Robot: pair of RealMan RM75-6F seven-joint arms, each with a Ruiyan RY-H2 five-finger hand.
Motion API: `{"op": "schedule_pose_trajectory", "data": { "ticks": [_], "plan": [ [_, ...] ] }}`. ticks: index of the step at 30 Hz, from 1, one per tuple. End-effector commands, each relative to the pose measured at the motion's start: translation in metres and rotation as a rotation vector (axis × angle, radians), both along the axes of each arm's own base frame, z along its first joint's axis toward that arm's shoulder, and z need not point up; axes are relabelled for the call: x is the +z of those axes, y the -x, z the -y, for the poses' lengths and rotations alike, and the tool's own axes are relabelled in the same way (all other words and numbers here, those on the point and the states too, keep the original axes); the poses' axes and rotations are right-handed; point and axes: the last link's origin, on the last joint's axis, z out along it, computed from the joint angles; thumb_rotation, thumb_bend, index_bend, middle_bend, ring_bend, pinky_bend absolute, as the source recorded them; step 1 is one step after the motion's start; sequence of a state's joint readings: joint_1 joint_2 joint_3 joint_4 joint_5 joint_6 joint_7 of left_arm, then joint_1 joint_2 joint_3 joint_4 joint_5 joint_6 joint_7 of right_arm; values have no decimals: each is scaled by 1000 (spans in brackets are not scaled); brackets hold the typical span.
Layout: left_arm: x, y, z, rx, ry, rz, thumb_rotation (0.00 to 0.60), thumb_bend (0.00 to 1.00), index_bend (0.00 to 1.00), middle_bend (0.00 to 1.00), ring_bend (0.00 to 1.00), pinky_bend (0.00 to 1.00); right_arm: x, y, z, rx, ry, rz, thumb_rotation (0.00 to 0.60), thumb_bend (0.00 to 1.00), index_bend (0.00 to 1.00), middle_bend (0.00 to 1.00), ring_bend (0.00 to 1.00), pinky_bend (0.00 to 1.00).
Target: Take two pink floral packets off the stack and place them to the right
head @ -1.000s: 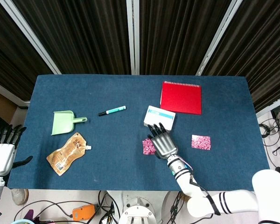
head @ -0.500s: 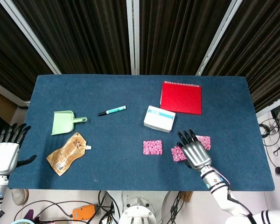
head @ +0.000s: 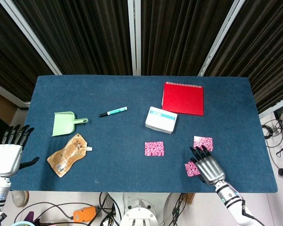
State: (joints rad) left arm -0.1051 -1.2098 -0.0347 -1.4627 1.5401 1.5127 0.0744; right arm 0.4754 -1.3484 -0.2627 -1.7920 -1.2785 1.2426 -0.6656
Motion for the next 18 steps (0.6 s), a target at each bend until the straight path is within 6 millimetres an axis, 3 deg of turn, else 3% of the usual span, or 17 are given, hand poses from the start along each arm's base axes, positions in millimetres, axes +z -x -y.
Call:
{"op": "schedule_pose_trajectory", "data": {
  "ticks": [1,6,11,15,18],
  "plan": [
    [0,0,1,2,0,1,600,39,114,80,0,0,-2,2,-3,-1,-10,-6,600,525,305,47,0,0],
    [0,1,1,3,-3,3,600,40,114,80,0,0,-1,5,-9,-3,-16,-24,600,524,219,46,0,0],
    [0,2,1,6,-6,3,600,39,114,80,0,0,15,5,-12,-18,25,11,600,507,125,46,0,0],
    [1,6,2,22,-11,11,600,39,114,80,0,0,51,8,5,-76,174,95,600,503,116,46,0,0],
    [2,10,3,41,-21,28,600,39,114,80,0,0,92,11,21,-111,336,201,600,503,90,46,0,0]
  ]
}}
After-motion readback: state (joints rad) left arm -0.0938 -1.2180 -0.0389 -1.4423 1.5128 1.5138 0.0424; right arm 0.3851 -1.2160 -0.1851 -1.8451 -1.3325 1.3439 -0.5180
